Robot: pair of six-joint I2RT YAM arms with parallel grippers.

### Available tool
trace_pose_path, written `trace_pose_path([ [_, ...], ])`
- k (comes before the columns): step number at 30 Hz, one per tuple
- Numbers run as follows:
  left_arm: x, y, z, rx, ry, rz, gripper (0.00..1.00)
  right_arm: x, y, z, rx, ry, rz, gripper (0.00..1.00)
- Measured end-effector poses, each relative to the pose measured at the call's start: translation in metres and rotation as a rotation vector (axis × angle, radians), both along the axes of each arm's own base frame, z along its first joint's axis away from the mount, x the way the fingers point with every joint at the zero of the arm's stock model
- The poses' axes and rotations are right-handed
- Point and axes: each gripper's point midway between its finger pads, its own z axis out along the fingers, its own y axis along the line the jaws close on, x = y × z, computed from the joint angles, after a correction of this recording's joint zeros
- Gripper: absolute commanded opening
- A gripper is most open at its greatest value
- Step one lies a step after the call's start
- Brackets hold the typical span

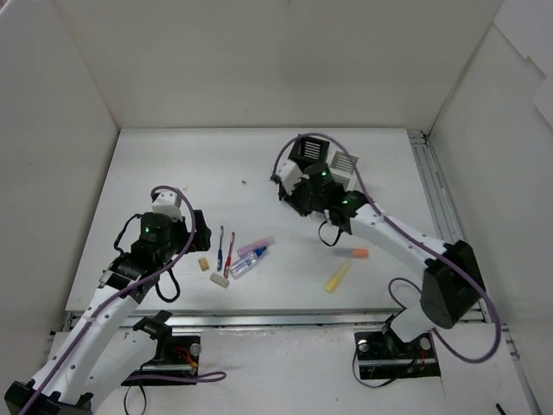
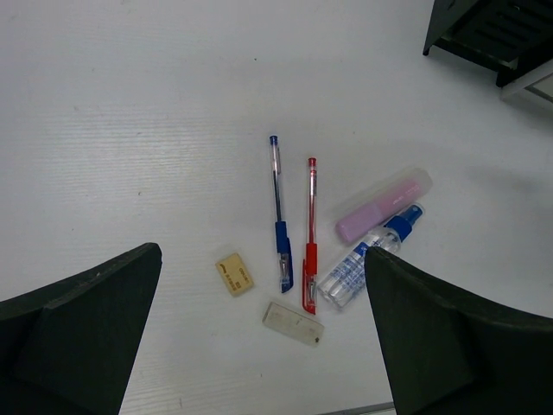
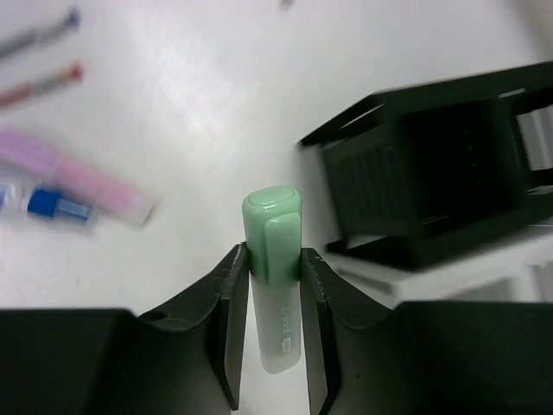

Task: Sort the stationery into containers
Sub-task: Pick up the pen from the center of the board, then place the pen in the storage box.

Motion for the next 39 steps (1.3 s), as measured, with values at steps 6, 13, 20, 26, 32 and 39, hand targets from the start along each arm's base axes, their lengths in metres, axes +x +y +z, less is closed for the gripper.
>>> trace_pose_path([
  [6, -0.002, -0.002, 0.004, -0.006, -0.015, -0.010, 1.00, 0.064, -0.038, 0.124, 0.311, -0.303, -0.282, 0.00],
  [13, -0.002, -0.001, 0.004, 0.003, -0.018, -0.010, 1.00, 0.141, -0.111, 0.104, 0.289, -0.365, -0.605, 0.00],
  [20, -0.003, 0.000, 0.008, 0.010, -0.035, -0.010, 1.00, 0.182, -0.151, 0.066, 0.260, -0.356, -0.718, 0.00],
  [26, -0.002, 0.001, 0.007, 0.019, -0.033, -0.008, 1.00, 0.198, -0.160, 0.064, 0.305, -0.376, -0.741, 0.00],
  [32, 0.000, 0.001, 0.002, 0.034, -0.018, -0.009, 1.00, 0.208, -0.157, 0.056, 0.326, -0.380, -0.741, 0.00],
  [39, 0.002, 0.000, 0.001, 0.036, -0.015, -0.009, 1.00, 0.207, -0.156, 0.052, 0.399, -0.407, -0.761, 0.00],
])
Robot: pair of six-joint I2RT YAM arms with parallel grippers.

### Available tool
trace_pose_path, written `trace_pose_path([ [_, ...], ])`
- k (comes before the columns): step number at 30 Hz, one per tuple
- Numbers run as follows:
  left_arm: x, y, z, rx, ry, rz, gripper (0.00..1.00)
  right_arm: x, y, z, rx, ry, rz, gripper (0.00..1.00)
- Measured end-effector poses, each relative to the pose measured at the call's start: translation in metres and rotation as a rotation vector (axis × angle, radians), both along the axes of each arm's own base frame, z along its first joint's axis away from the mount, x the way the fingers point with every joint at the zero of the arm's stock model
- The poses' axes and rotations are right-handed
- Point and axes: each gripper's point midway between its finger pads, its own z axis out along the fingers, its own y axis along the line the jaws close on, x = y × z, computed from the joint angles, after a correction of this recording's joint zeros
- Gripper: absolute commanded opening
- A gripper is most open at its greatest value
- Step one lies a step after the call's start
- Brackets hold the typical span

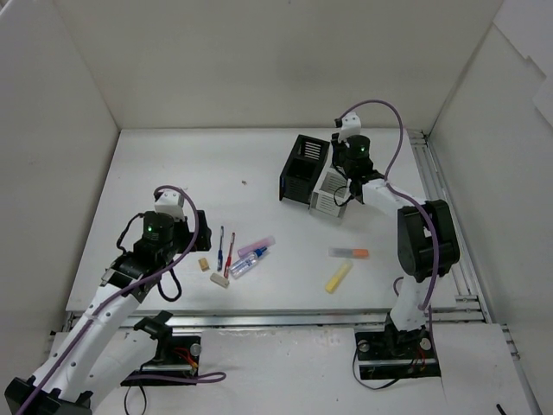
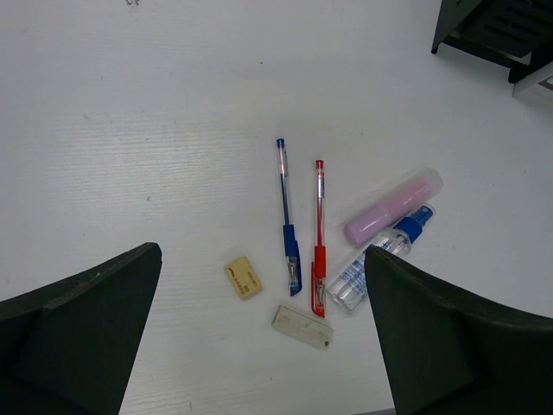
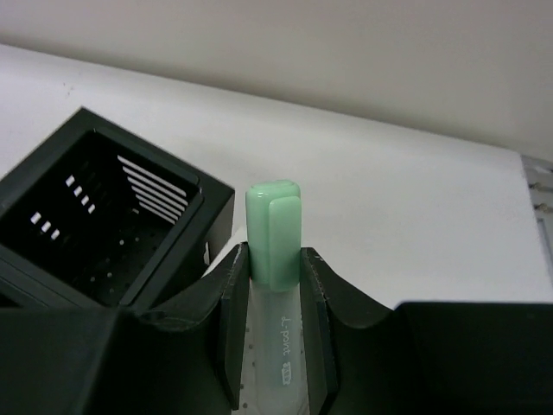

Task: Sort the stationery into containers
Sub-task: Place the pen in the storage box.

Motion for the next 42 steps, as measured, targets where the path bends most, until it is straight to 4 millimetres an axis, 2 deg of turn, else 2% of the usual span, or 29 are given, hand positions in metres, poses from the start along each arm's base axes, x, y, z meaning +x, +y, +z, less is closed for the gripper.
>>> trace_pose_path([
  [3, 0.000, 0.000, 0.000, 0.002, 0.000, -0.002, 1.00, -0.008, -0.001, -0.020, 0.017, 0.037, -0.008, 0.05],
  [5, 0.000, 0.000, -0.001, 0.004, 0.002, -0.002, 1.00, -0.010, -0.001, -0.024, 0.034, 0.045, -0.013, 0.12],
  [8, 0.000, 0.000, -0.001, 0.006, 0.003, -0.003, 1.00, -0.008, 0.001, -0.020, 0.069, 0.024, -0.019, 0.22],
  [14, 0.000, 0.000, -0.001, 0.006, 0.002, -0.003, 1.00, -0.002, 0.007, -0.009, 0.155, -0.023, -0.026, 0.25],
  [20, 0.000, 0.002, 0.002, 0.006, -0.011, 0.003, 1.00, 0.002, 0.014, -0.024, 0.196, -0.008, -0.027, 0.29],
  [25, -0.001, 0.002, 0.005, 0.002, -0.021, 0.004, 1.00, 0.005, 0.018, -0.026, 0.236, -0.012, -0.029, 0.41],
  [26, -0.001, 0.002, 0.005, 0.002, -0.022, 0.004, 1.00, 0.005, 0.019, -0.026, 0.243, -0.014, -0.026, 0.51],
  [27, -0.001, 0.002, 0.005, 0.002, -0.021, 0.004, 1.00, 0.005, 0.021, -0.025, 0.252, -0.014, -0.022, 0.55],
  [32, -0.001, 0.002, 0.005, 0.001, -0.022, 0.004, 1.00, 0.006, 0.026, -0.023, 0.259, -0.021, -0.017, 0.62],
  [35, -0.001, 0.002, 0.006, 0.000, -0.025, 0.003, 1.00, 0.004, 0.025, -0.020, 0.256, -0.026, -0.026, 0.70],
  [37, -0.002, 0.002, 0.007, -0.002, -0.027, 0.003, 1.00, -0.004, 0.023, -0.013, 0.254, -0.034, -0.028, 0.75],
  [39, -0.002, 0.002, 0.007, -0.002, -0.029, 0.002, 1.00, -0.013, 0.021, -0.002, 0.255, -0.049, -0.029, 0.88],
  [41, -0.002, 0.002, 0.007, -0.003, -0.029, 0.002, 1.00, -0.024, 0.016, 0.020, 0.262, -0.086, -0.034, 0.98],
  [42, -0.002, 0.002, 0.007, -0.004, -0.030, -0.001, 1.00, -0.029, 0.014, 0.031, 0.266, -0.105, -0.037, 0.98],
])
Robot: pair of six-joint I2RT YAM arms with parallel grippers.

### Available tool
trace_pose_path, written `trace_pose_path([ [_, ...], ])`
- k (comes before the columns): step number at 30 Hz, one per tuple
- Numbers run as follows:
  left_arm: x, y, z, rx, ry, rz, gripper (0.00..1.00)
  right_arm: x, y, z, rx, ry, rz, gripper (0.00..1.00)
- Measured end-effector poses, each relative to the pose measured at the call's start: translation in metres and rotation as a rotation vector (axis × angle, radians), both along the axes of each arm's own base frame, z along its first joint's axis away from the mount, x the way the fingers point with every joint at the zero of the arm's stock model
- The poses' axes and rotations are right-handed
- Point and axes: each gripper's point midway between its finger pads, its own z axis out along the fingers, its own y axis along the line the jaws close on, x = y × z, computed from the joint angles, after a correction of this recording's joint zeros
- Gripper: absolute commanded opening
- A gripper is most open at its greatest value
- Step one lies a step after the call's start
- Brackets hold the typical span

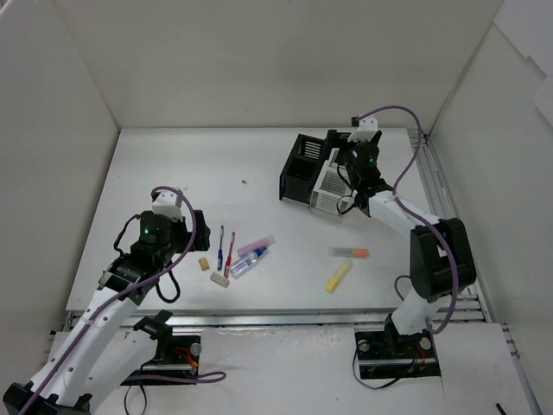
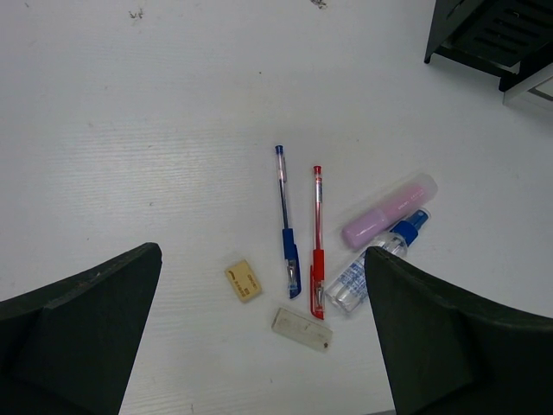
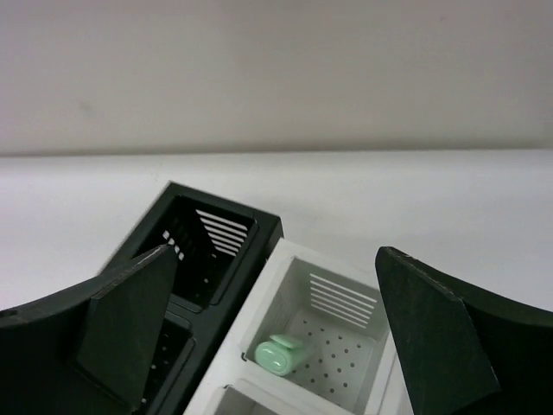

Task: Sort the stationery into containers
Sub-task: Place the pen in the storage box, then pick up the pen from the center of the board.

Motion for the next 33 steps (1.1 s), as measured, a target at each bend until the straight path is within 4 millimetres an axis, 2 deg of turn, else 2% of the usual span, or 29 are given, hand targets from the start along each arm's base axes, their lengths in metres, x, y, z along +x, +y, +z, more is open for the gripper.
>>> trace_pose_path([
  [3, -0.001, -0.002, 0.001, -0.004, -0.005, -0.012, 1.00, -0.018, -0.005, 0.037, 0.028, -0.070, -0.008, 0.98],
  [6, -0.002, -0.004, 0.004, -0.009, -0.013, -0.022, 1.00, -0.045, -0.010, 0.061, 0.073, -0.086, -0.011, 0.98],
  [8, -0.002, -0.004, 0.006, -0.010, -0.021, -0.027, 1.00, -0.063, -0.011, 0.066, 0.094, -0.039, -0.011, 0.98],
  [12, -0.002, -0.010, 0.010, -0.022, -0.039, -0.058, 1.00, -0.104, -0.012, 0.055, 0.082, 0.139, -0.062, 0.98],
  [17, -0.004, -0.025, 0.016, -0.065, -0.055, -0.133, 1.00, -0.178, -0.006, 0.010, 0.101, 0.394, -0.099, 0.98],
  [19, -0.005, -0.030, 0.017, -0.076, -0.057, -0.154, 1.00, -0.207, -0.011, -0.016, 0.117, 0.496, -0.128, 0.98],
  [20, -0.005, -0.031, 0.016, -0.080, -0.057, -0.162, 1.00, -0.225, -0.014, -0.036, 0.118, 0.572, -0.152, 0.98],
  [24, -0.004, -0.035, 0.006, -0.079, -0.026, -0.177, 1.00, -0.279, -0.002, -0.101, -0.018, 0.818, -0.106, 0.98],
  [27, -0.006, -0.038, -0.004, -0.077, 0.001, -0.187, 1.00, -0.307, 0.004, -0.131, -0.164, 0.961, -0.075, 0.98],
  [30, -0.008, -0.039, -0.010, -0.078, 0.017, -0.190, 1.00, -0.326, 0.004, -0.146, -0.266, 1.065, -0.092, 0.98],
  [33, -0.008, -0.039, -0.010, -0.085, 0.018, -0.187, 1.00, -0.337, 0.010, -0.159, -0.294, 1.132, -0.094, 0.98],
])
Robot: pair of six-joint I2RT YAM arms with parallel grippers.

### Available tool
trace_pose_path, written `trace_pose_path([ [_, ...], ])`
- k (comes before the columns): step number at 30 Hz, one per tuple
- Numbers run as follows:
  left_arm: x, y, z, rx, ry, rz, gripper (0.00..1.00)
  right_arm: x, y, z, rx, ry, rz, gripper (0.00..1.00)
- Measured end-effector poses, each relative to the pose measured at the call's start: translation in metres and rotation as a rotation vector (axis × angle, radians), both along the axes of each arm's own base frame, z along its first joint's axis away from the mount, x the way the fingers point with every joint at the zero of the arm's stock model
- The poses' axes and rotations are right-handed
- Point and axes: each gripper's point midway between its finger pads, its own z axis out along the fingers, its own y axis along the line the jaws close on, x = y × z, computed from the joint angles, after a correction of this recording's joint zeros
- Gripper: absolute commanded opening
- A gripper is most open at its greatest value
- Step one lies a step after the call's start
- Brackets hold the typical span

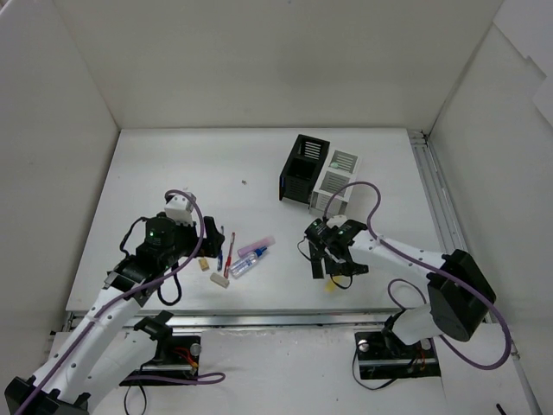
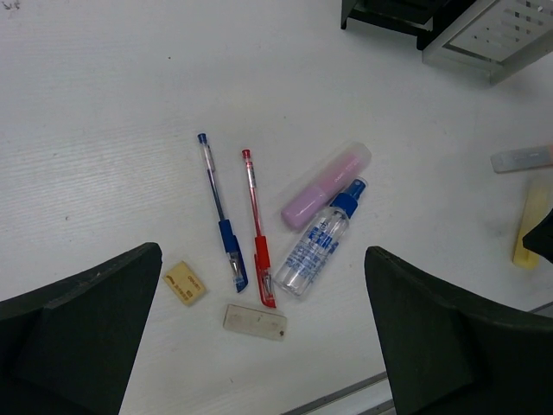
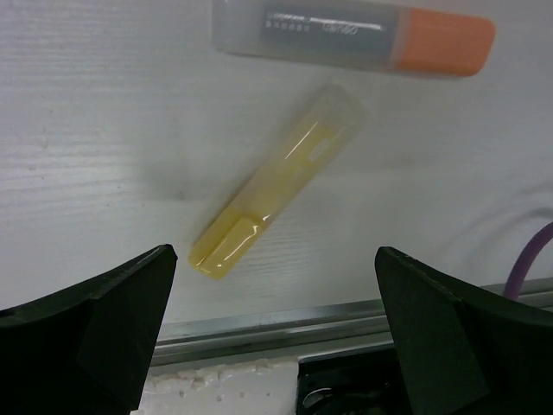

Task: Sort the stationery into containers
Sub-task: Pick up the pen from the center of the board.

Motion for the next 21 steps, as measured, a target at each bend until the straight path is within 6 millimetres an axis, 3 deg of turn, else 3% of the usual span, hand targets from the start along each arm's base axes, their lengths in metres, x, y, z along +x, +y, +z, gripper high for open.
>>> trace_pose_path([
  [8, -0.004, -0.001, -0.009, 0.002, 0.017, -0.007, 1.00, -0.018, 0.011, -0.002, 0.046, 0.049, 0.006, 0.98],
  [15, -0.006, -0.002, -0.017, 0.002, 0.032, -0.017, 1.00, -0.036, -0.018, -0.002, -0.083, 0.097, -0.140, 0.98],
  [21, -0.006, -0.003, -0.017, -0.001, 0.028, -0.019, 1.00, -0.032, -0.007, -0.013, -0.053, 0.110, -0.131, 0.98],
])
